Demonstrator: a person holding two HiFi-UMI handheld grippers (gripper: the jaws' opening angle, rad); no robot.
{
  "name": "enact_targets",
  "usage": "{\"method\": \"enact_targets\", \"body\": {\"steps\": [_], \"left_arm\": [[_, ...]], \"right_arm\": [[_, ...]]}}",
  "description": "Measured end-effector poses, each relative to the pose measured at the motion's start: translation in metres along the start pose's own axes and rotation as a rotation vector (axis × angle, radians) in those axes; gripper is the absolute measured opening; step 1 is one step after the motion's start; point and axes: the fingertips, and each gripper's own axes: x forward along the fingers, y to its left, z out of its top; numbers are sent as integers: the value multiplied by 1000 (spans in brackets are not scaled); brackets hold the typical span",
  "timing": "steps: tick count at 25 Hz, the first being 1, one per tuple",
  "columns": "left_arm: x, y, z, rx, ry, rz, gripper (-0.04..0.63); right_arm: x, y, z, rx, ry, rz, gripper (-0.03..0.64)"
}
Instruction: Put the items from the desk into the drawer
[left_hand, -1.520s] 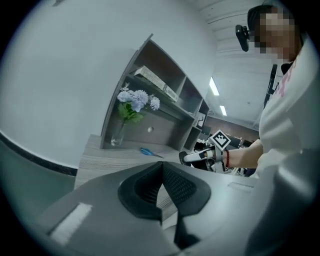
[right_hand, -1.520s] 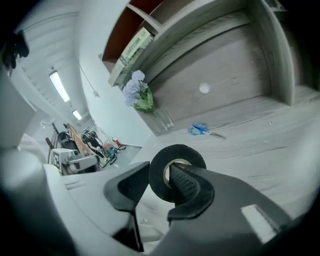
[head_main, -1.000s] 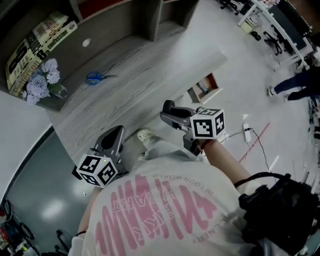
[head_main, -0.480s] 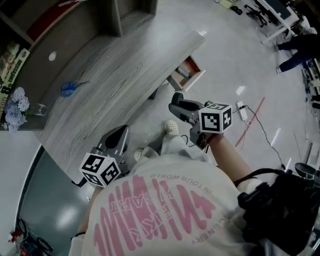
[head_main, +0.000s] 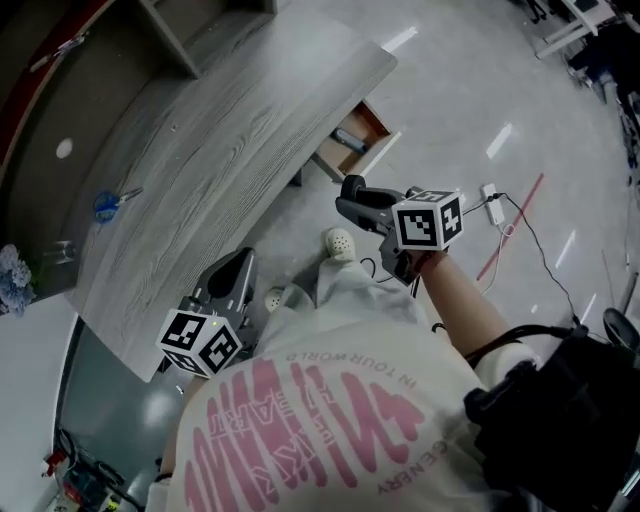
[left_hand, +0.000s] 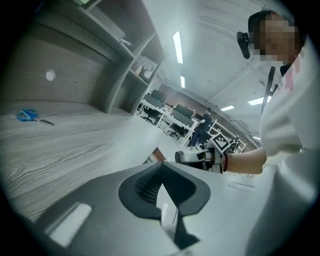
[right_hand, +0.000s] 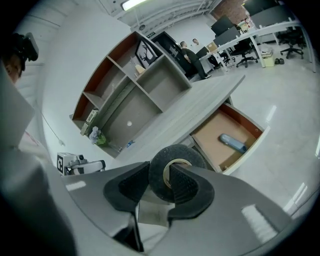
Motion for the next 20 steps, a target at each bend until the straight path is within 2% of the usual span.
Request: {"method": "enact_targets", "body": {"steps": [4, 10, 15, 20], "left_arm": [[38, -5, 8, -8, 10, 10, 18], [74, -5, 12, -58, 16, 102, 18], [98, -3, 8, -88, 47, 140, 18], [115, -1, 3, -121, 80, 165, 18]], "right_arm": [[5, -44, 19, 12, 37, 8, 127], [22, -82, 30, 7, 135, 67, 127], [35, -111, 44, -11, 175, 82, 127], [47, -150, 60, -12, 188, 21, 127]]}}
